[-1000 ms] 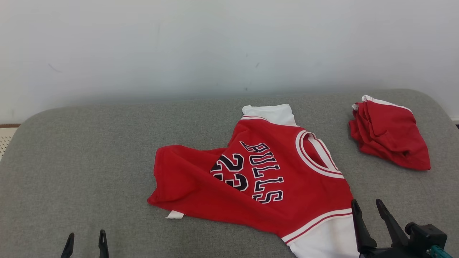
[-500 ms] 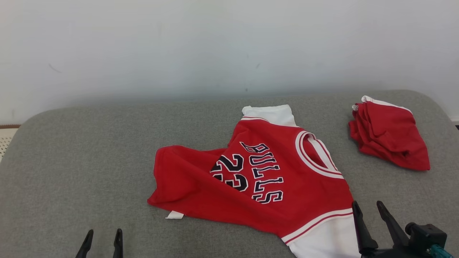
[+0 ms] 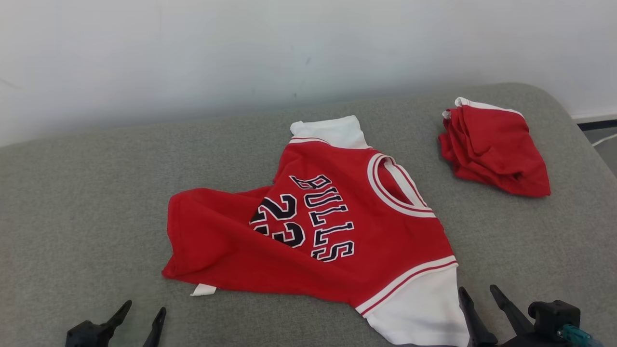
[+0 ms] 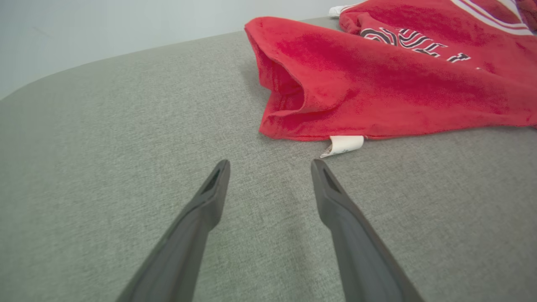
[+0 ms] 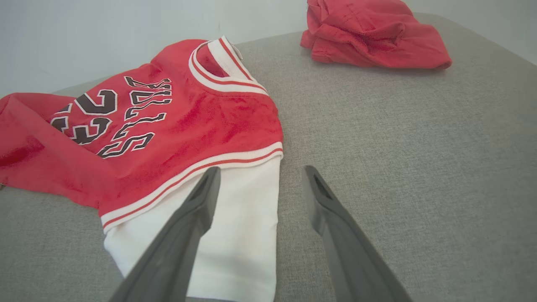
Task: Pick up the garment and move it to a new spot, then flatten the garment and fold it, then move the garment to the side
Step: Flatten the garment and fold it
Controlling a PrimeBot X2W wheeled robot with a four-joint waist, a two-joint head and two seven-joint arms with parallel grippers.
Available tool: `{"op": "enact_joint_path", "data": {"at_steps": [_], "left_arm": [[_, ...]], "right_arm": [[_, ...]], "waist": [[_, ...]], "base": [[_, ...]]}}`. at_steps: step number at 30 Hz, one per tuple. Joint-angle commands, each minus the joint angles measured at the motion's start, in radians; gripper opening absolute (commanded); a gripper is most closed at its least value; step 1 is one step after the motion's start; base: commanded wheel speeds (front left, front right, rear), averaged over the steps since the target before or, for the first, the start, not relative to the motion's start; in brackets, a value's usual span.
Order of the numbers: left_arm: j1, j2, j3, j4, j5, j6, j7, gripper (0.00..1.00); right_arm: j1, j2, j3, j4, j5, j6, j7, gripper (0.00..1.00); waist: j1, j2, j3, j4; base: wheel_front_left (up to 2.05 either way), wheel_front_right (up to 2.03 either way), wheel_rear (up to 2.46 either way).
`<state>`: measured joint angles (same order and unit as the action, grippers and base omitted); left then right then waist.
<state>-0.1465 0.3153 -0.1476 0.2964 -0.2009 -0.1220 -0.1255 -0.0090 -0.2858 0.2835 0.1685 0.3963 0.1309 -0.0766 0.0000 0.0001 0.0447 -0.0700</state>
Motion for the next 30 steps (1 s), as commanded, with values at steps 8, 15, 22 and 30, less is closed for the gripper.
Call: {"op": "enact_joint_path", "data": {"at_steps": [8,15,22,30], "left_arm": [[-0.041,0.092,-0.102,0.04,-0.056,-0.007,-0.04,1.0],[-0.115,0.124,-0.148,0.089,-0.014,-0.007,-0.08,1.0],[-0.194,0.146,-0.195,0.164,0.015,-0.007,-0.096,1.0],[-0.257,0.155,-0.255,0.271,0.059,-0.006,-0.116,1.0]], "right_arm": [[-0.001,-0.026,0.056,0.018,0.05,0.0,0.019,1.0],[-0.022,-0.05,0.126,0.015,0.091,0.0,0.038,1.0],[-0.04,-0.065,0.182,0.017,0.129,0.0,0.056,1.0],[-0.062,-0.062,0.222,0.048,0.153,0.0,0.065,1.0]], "waist": [[0.0,-0.0001,0.1,-0.07],[0.0,-0.0001,0.133,-0.076],[0.0,-0.0001,0.158,-0.088],[0.0,-0.0001,0.177,-0.1]], "base": [[0.0,0.0,0.0],[0.0,0.0,0.0],[0.0,0.0,0.0],[0.0,0.0,0.0]]}}
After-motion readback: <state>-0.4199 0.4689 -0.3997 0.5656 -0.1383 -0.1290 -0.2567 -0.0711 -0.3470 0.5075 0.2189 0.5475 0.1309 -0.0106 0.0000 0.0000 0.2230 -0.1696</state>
